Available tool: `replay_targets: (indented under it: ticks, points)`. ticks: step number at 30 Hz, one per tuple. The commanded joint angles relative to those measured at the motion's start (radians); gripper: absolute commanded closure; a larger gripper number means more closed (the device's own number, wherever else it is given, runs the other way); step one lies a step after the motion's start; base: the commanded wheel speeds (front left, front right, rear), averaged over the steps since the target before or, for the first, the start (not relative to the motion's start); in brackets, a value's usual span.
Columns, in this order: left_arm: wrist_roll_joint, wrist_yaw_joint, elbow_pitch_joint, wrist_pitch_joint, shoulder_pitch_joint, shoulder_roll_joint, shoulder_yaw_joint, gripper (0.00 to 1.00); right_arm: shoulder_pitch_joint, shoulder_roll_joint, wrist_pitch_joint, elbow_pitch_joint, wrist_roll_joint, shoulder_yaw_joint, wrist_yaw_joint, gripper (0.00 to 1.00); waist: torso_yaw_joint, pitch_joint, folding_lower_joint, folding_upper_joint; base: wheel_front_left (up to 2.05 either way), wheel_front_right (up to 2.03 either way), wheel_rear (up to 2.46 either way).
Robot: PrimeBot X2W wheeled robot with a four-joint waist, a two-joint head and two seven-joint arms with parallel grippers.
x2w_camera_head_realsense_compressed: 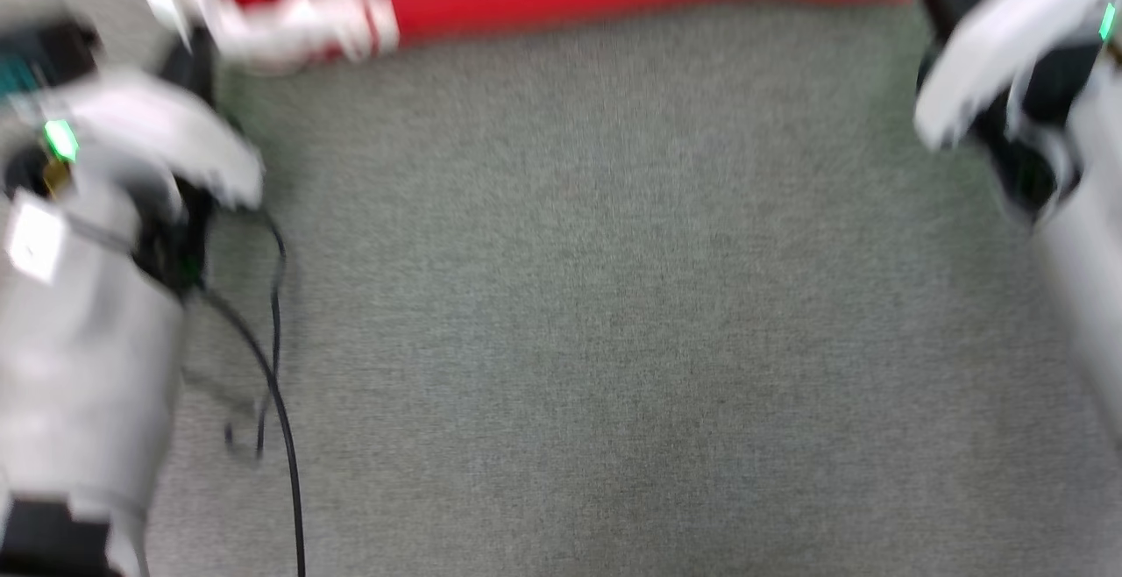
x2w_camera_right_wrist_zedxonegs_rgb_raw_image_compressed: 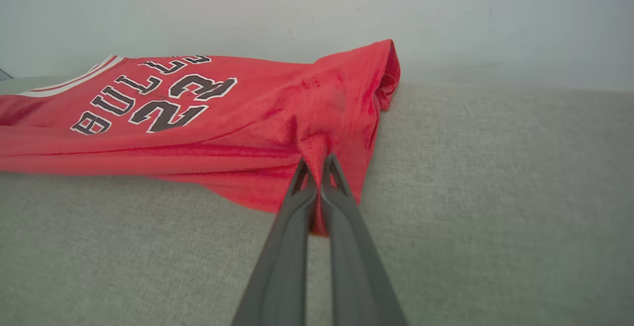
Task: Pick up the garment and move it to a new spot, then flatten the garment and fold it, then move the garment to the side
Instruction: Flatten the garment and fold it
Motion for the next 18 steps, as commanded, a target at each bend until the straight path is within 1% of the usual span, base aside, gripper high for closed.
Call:
replay_targets:
  ticks: [1,2,4,7,10,13,16,18]
  points:
    - [-0.016,-0.003,-0.016,-0.015,0.098,0.013,0.003,1.00,0.091,-0.034,-0.014,-0.015,0.028,0.009,-0.002,1.00,0.014,-0.097,0.0001,0.0000,0.00,0.00,0.00]
    - [-0.016,-0.003,-0.016,-0.015,0.098,0.013,0.003,1.00,0.091,-0.034,-0.014,-0.015,0.028,0.009,-0.002,1.00,0.014,-0.097,0.0001,0.0000,0.00,0.00,0.00]
    - [-0.025,-0.003,-0.037,-0.027,0.182,0.015,0.002,1.00,0.172,-0.052,-0.024,-0.031,0.050,0.015,-0.003,1.00,0.020,-0.145,0.0001,0.0000,0.00,0.00,0.00]
    - [-0.033,0.013,-0.079,-0.040,0.306,0.026,0.005,1.00,0.279,-0.076,-0.033,-0.062,0.072,0.024,-0.003,1.00,0.023,-0.211,0.0001,0.0000,0.00,0.00,0.00]
    - [-0.041,0.037,-0.136,-0.042,0.426,0.032,0.007,1.00,0.384,-0.099,-0.039,-0.096,0.085,0.024,-0.004,1.00,0.029,-0.273,0.0001,0.0000,0.00,0.00,0.00]
    - [-0.056,0.066,-0.207,-0.018,0.539,0.035,0.008,1.00,0.485,-0.117,-0.040,-0.130,0.092,0.009,-0.004,1.00,0.034,-0.328,0.0001,0.0000,0.00,0.00,0.00]
    - [-0.076,0.102,-0.284,0.015,0.647,0.047,0.016,1.00,0.582,-0.125,-0.037,-0.164,0.090,-0.016,-0.007,1.00,0.038,-0.373,0.0001,0.0000,0.00,0.00,0.00]
    - [-0.085,0.125,-0.338,0.035,0.717,0.055,0.020,1.00,0.645,-0.119,-0.036,-0.189,0.087,-0.037,-0.007,1.00,0.035,-0.402,0.0001,0.0000,0.00,0.00,0.00]
